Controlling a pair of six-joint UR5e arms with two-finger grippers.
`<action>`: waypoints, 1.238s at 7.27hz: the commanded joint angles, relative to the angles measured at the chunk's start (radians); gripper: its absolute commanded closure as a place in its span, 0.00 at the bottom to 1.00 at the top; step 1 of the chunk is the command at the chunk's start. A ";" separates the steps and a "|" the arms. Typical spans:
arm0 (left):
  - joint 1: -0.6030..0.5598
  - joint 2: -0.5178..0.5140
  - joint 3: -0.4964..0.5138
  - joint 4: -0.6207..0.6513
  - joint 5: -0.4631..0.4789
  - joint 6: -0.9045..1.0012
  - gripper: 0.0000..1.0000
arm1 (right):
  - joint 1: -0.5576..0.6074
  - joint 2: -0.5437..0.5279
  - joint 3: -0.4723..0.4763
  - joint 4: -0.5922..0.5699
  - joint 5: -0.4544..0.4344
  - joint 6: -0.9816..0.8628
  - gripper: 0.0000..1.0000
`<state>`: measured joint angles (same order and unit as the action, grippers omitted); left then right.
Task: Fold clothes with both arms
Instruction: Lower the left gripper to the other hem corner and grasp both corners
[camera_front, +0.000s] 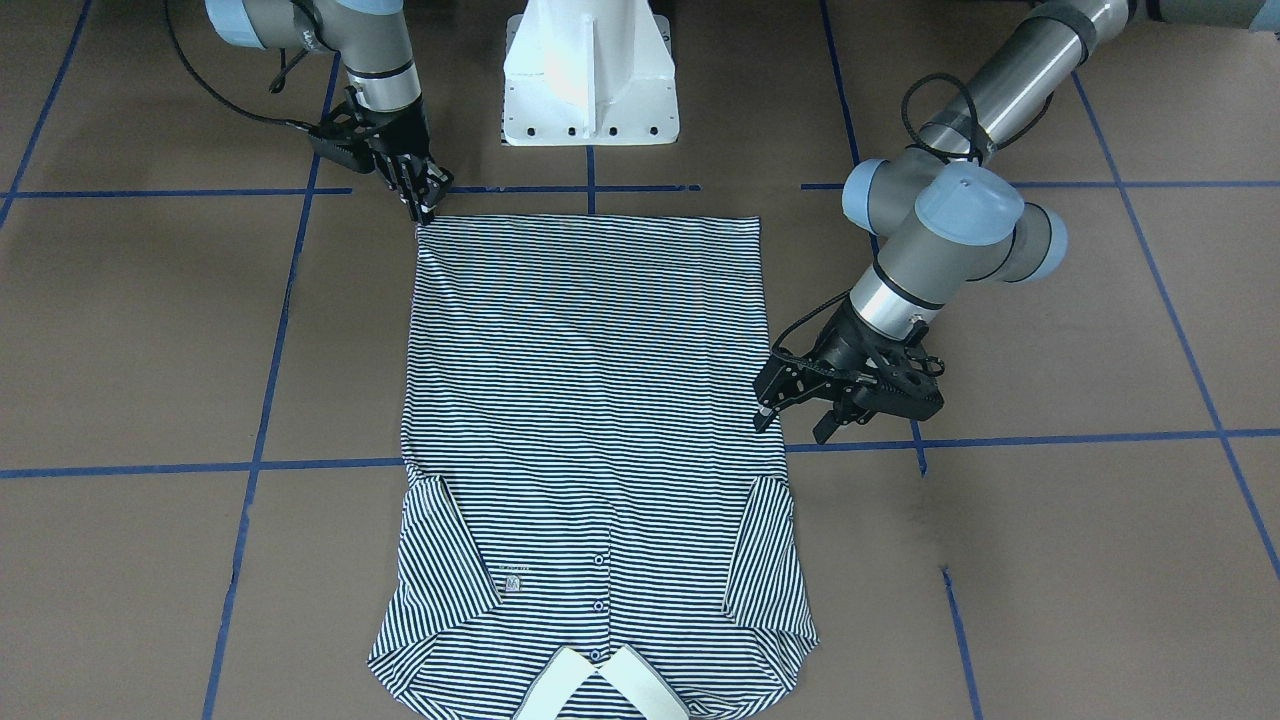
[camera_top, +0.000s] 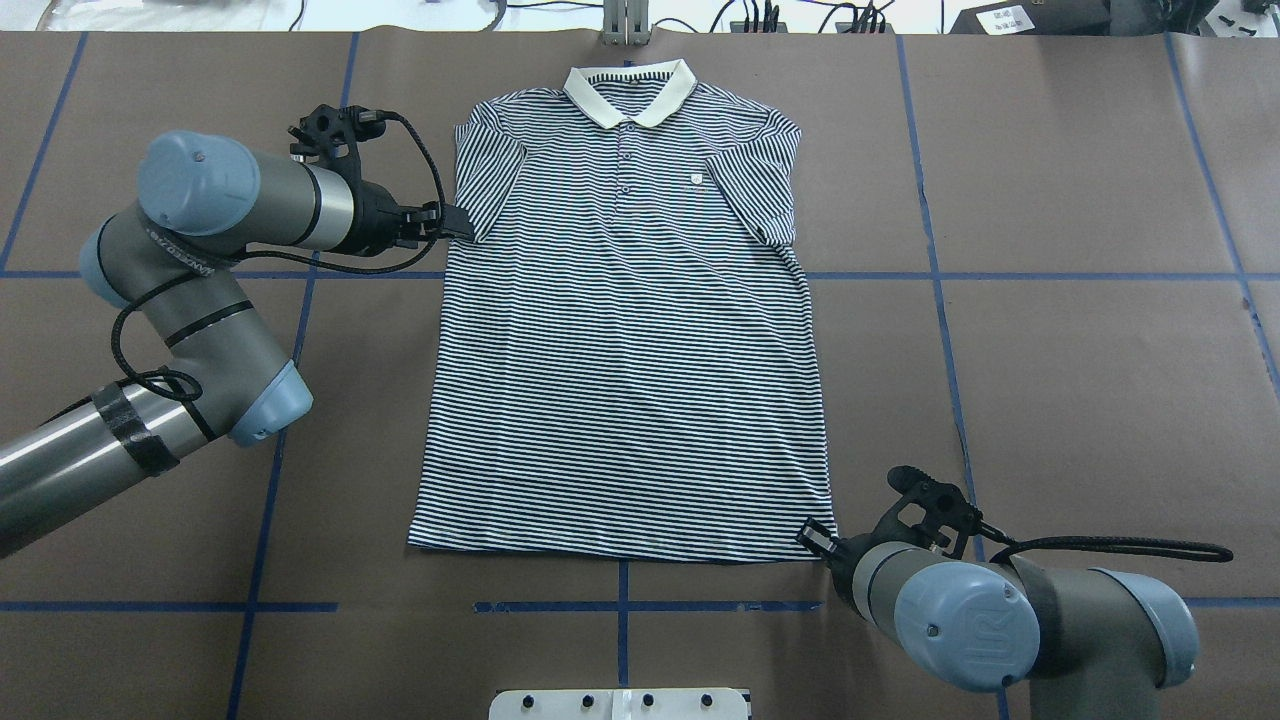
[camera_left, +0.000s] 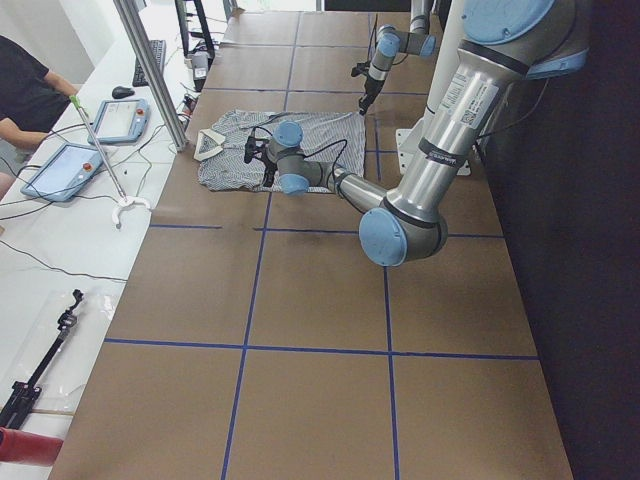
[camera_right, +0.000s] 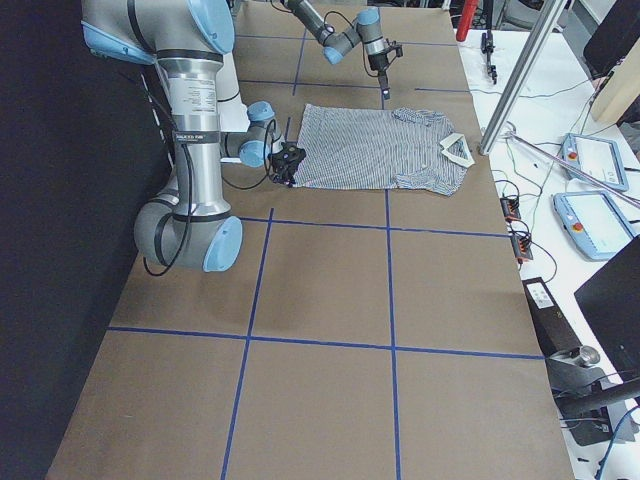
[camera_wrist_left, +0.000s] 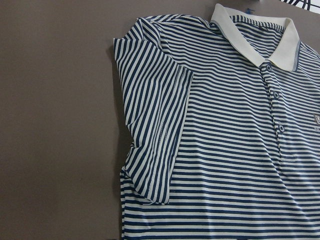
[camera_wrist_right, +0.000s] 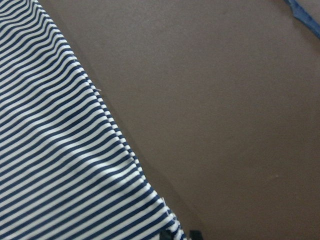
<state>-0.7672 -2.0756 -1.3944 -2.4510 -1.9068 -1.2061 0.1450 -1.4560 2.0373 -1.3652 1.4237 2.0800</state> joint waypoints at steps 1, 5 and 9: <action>-0.001 0.015 -0.009 -0.003 0.000 -0.001 0.16 | 0.001 0.000 0.003 0.000 0.000 -0.001 1.00; 0.181 0.254 -0.390 0.018 0.179 -0.188 0.00 | 0.007 -0.043 0.101 0.001 0.001 0.000 1.00; 0.449 0.350 -0.626 0.443 0.351 -0.394 0.13 | 0.008 -0.055 0.118 0.002 0.001 -0.002 1.00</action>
<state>-0.3772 -1.7292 -1.9707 -2.1698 -1.5641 -1.5623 0.1533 -1.5084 2.1529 -1.3637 1.4251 2.0791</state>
